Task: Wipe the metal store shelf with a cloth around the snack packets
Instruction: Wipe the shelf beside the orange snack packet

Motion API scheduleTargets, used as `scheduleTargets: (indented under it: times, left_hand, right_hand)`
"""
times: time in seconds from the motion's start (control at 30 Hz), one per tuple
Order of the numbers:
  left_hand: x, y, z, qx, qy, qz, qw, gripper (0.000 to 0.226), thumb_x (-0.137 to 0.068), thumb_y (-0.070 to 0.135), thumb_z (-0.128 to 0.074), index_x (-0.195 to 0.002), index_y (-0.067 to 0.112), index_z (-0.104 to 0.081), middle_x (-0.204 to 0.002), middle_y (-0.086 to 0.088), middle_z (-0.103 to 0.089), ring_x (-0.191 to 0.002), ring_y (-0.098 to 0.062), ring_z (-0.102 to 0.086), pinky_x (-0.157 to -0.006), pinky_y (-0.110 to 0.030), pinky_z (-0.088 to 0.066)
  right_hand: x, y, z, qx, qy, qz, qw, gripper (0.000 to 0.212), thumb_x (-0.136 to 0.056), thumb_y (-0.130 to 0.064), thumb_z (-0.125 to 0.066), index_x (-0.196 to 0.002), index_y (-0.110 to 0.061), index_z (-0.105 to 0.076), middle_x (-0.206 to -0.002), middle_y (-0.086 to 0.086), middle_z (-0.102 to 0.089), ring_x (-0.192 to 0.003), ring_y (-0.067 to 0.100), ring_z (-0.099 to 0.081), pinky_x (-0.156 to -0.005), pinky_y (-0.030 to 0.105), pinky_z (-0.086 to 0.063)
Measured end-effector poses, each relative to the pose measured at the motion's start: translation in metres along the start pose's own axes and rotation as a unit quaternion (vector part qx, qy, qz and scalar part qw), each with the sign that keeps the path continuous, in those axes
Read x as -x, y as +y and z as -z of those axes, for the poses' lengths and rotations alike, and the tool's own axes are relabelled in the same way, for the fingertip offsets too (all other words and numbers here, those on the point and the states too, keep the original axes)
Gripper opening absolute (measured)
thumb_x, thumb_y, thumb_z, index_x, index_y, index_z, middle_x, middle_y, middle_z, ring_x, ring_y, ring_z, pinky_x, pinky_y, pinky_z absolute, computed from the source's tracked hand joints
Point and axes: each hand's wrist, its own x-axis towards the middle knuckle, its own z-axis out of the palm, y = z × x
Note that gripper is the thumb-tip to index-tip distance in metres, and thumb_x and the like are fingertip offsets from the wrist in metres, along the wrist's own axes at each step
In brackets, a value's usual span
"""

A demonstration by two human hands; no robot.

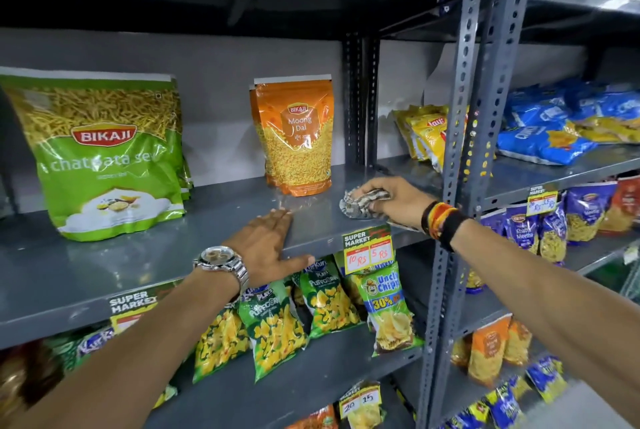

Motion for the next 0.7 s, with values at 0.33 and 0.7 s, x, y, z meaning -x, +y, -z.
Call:
scheduleTargets:
  times: [0.33,0.7]
  left_hand:
    - [0.003,0.001,-0.001,-0.011,0.005,0.006,1.000,0.117,-0.081,0.094,-0.016,-0.166,0.016,0.002,-0.175,-0.005,-0.002,-0.161,-0.020,-0.010,-0.128,-0.037,-0.010]
    - [0.001,-0.001,-0.006,0.009,0.016,0.009,1.000,0.131,-0.068,0.102,-0.005,-0.166,0.015,-0.005,-0.175,-0.005,-0.007,-0.160,-0.019,-0.013,-0.130,-0.035,-0.011]
  right_hand:
    - [-0.109,0.013,-0.011,0.134,0.015,0.005,0.991,0.031,-0.088,0.000,-0.060,-0.112,-0.015,-0.074,-0.123,0.007,-0.069,-0.117,0.025,-0.061,-0.102,0.034,-0.050]
    - [-0.083,0.024,0.003,0.154,-0.085,0.118,0.977,0.030,-0.089,-0.009,-0.064,-0.109,-0.031,-0.074,-0.095,-0.023,-0.064,-0.088,-0.004,-0.060,-0.085,0.021,-0.049]
